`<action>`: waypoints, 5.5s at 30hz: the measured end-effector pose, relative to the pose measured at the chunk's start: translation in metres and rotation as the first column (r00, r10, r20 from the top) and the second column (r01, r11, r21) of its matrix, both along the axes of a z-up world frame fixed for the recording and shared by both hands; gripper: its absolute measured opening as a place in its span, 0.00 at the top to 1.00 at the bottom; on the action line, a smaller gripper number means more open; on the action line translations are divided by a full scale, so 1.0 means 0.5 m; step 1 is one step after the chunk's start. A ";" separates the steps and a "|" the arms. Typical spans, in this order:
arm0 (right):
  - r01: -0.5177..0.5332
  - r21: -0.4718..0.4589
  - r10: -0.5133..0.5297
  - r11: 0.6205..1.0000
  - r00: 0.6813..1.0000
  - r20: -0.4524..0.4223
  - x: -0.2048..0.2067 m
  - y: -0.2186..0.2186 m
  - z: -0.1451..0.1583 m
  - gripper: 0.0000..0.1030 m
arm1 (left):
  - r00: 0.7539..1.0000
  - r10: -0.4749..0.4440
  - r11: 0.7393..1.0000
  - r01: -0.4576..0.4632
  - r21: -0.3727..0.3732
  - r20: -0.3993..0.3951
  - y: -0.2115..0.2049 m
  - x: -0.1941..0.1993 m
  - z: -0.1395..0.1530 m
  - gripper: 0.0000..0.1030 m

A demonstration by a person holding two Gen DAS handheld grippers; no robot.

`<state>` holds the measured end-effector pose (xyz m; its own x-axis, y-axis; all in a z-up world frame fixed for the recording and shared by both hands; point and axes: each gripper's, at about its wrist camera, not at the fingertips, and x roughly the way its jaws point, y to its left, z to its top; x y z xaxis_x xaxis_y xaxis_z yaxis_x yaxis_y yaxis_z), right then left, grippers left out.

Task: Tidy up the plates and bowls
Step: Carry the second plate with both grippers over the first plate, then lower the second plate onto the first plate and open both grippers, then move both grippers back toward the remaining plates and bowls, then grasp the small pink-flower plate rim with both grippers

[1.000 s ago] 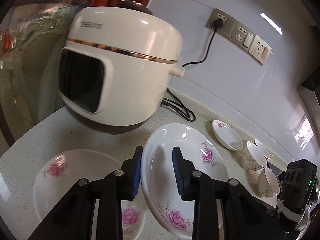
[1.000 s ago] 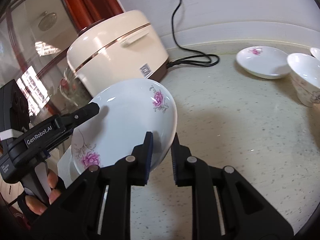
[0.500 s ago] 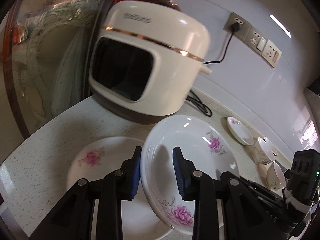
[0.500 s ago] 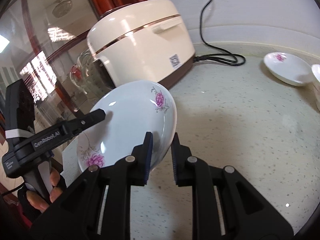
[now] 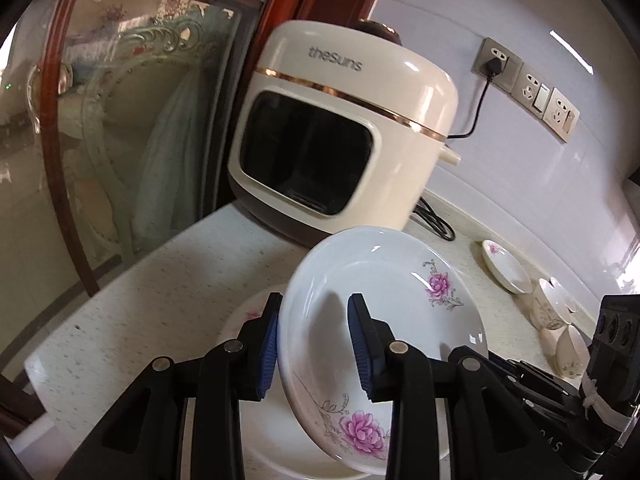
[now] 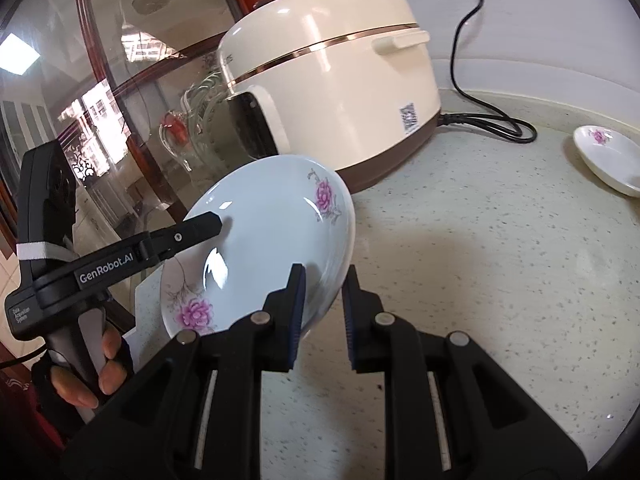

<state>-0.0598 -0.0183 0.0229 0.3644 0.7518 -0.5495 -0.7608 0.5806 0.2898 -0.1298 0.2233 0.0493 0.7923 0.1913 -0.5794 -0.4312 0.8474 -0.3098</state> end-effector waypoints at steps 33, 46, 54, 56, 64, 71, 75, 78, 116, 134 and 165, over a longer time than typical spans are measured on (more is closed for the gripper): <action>-0.068 -0.145 0.073 0.987 0.997 0.026 -0.027 0.081 -0.012 0.76 | 0.993 0.068 0.997 -0.063 0.050 -0.100 0.039 -0.004 -0.045 0.68; -0.091 -0.176 0.099 0.980 0.994 0.038 -0.032 0.098 -0.013 0.63 | 0.986 0.082 0.996 -0.075 0.055 -0.144 0.045 0.004 -0.049 0.66; -0.060 -0.161 0.070 0.985 0.996 0.057 -0.036 0.087 -0.007 0.56 | 0.980 0.116 0.993 -0.112 0.030 -0.162 0.059 -0.002 -0.053 0.53; -0.034 -0.179 0.052 0.983 0.994 0.100 -0.045 0.086 -0.004 0.48 | 0.980 0.108 0.994 -0.103 0.038 -0.166 0.055 0.001 -0.052 0.53; -0.083 -0.222 0.126 0.971 0.975 0.184 -0.082 0.110 0.002 0.45 | 0.980 0.126 0.992 -0.124 0.025 -0.155 0.063 -0.005 -0.053 0.51; -0.026 -0.226 0.081 0.974 0.967 0.241 -0.077 0.097 0.008 0.30 | 0.979 0.132 0.991 -0.130 0.022 -0.155 0.059 -0.002 -0.053 0.37; 0.003 -0.231 0.054 0.973 0.969 0.240 -0.066 0.093 0.008 0.28 | 0.980 0.133 0.991 -0.130 0.029 -0.147 0.052 -0.003 -0.049 0.36; 0.087 -0.224 -0.026 0.971 0.965 0.261 -0.044 0.070 0.017 0.26 | 0.989 0.121 0.991 -0.116 0.066 -0.089 0.028 -0.006 -0.029 0.35; 0.625 -0.298 -0.596 0.721 0.779 0.193 0.242 -0.296 0.007 0.45 | 0.891 -0.412 0.911 0.409 -0.058 -0.193 -0.404 0.758 -0.090 0.84; 0.503 -0.189 -0.458 0.844 0.857 0.235 0.192 -0.257 0.028 0.65 | 0.916 -0.353 0.935 0.339 -0.104 -0.191 -0.277 0.433 -0.083 0.78; 0.674 -0.244 -0.706 0.698 0.704 -0.075 0.335 -0.239 -0.033 0.77 | 0.904 -0.355 0.934 0.355 -0.044 -0.238 -0.285 0.495 -0.068 0.79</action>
<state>0.1078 -0.1378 0.0063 0.6398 0.2006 -0.7419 -0.0798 0.9775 0.1955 0.1177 0.0806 0.0152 0.6463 -0.0769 -0.7592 -0.1625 0.9582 -0.2354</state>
